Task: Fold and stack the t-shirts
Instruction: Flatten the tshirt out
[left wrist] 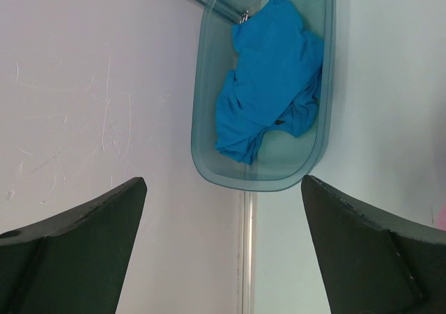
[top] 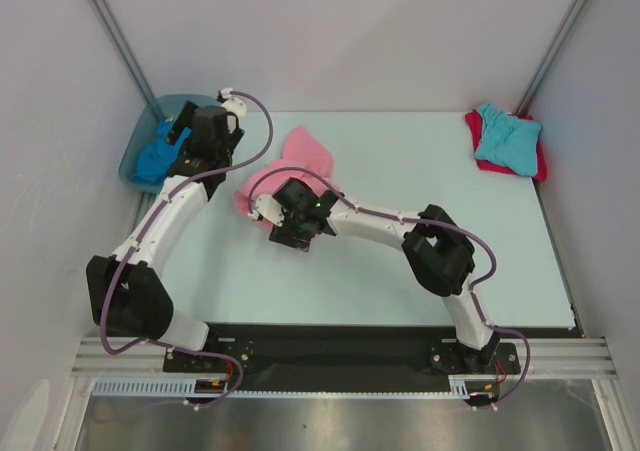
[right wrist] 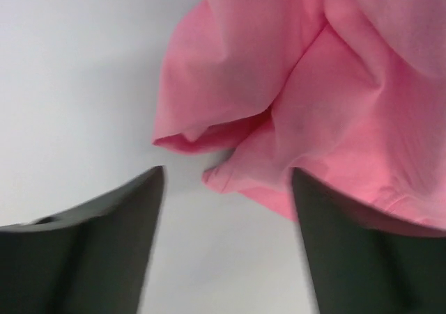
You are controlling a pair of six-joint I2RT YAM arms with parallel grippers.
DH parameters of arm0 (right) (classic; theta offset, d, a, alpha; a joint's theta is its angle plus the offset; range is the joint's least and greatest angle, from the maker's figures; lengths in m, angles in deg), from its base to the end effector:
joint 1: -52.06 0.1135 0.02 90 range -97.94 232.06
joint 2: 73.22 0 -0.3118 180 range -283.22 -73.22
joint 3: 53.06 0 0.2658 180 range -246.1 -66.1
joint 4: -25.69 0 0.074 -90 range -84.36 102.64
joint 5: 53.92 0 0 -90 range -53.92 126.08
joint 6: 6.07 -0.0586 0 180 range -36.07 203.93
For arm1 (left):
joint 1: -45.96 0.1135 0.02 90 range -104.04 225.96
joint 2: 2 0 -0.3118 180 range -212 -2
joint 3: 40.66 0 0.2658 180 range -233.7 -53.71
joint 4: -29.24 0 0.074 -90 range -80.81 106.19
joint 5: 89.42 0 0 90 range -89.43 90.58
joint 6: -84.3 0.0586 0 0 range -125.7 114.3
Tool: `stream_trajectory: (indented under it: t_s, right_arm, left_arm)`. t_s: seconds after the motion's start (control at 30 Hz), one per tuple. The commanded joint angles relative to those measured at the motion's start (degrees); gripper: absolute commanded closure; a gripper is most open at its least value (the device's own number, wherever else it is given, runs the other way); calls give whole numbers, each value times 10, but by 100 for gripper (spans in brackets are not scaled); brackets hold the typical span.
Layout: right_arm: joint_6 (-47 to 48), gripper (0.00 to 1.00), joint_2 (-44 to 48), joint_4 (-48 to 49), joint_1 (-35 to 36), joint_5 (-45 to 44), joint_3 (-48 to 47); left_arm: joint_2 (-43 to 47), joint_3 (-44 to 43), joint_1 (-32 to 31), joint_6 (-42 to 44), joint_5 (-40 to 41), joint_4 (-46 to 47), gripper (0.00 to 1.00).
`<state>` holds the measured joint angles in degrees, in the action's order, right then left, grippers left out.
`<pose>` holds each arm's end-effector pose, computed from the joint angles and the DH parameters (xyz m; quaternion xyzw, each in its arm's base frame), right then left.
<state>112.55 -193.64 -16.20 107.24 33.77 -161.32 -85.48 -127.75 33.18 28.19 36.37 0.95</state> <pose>0.2963 0.4219 0.2191 -0.6305 0.7120 0.0522 0.3047 0.3590 -0.0463 0.3893 0.1651 0.8013 0.3484 0.4575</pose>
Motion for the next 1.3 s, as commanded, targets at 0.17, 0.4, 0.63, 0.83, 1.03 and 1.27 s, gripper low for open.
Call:
stream_trajectory:
  t_s: [0.17, 0.4, 0.63, 0.83, 1.03, 1.27]
  right_arm:
    - [-1, 37, -39, 37, -20, -46, 6]
    - [-7, 100, -25, 44, -31, -89, 2]
    - [91, 100, 58, 77, -32, -195, 40]
    - [222, 100, 160, 105, -73, -230, 103]
    - [320, 100, 229, 131, -179, -265, 136]
    - [383, 100, 265, 192, -310, -263, 163]
  left_arm:
    - [4, -12, 5, -19, -5, 9, 0]
    - [3, -15, 6, -23, -11, 13, 0]
    - [-5, -18, 6, -32, -22, 8, 0]
    - [-21, -27, 6, -38, -31, 9, 0]
    - [-34, -34, 6, -51, -44, 10, 1]
    - [-60, -54, 5, -48, -52, 19, 0]
